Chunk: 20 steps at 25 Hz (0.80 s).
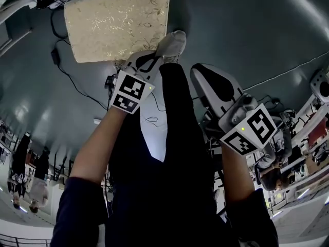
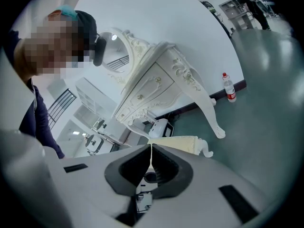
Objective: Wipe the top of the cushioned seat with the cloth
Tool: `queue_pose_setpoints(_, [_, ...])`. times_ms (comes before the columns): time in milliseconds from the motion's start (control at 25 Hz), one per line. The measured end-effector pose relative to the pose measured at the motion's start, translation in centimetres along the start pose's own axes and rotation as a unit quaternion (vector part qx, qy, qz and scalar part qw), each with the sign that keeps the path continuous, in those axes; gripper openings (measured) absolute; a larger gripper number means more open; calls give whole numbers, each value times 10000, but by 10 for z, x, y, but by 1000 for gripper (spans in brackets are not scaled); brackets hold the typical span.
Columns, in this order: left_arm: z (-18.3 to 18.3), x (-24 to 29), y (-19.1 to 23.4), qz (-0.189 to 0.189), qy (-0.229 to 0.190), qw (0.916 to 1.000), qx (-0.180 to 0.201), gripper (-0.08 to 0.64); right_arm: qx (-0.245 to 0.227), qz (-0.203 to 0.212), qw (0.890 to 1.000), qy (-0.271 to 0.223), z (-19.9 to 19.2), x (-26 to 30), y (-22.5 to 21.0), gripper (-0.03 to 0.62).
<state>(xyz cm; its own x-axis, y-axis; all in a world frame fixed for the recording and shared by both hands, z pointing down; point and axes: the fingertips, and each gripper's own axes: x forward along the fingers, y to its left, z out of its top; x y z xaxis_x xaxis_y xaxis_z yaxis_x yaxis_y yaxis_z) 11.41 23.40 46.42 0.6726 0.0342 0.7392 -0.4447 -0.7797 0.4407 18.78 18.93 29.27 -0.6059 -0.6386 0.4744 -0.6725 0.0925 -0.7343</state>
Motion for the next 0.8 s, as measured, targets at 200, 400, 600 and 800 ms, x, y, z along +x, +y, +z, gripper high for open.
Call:
queue_pose_setpoints(200, [39, -48, 8, 218, -427, 9988, -5, 28, -352, 162, 9992, -118, 33, 6, 39, 28])
queue_pose_setpoints(400, [72, -111, 29, 610, -920, 9939, -9, 28, -722, 374, 9965, -182, 63, 12, 88, 26])
queue_pose_setpoints(600, [101, -184, 41, 900, -1294, 9875, 17, 28, -1118, 523, 9922, -157, 81, 15, 141, 26])
queue_pose_setpoints(800, [128, -254, 42, 1144, -1632, 9799, 105, 28, -1505, 674, 9861, -193, 101, 13, 197, 28])
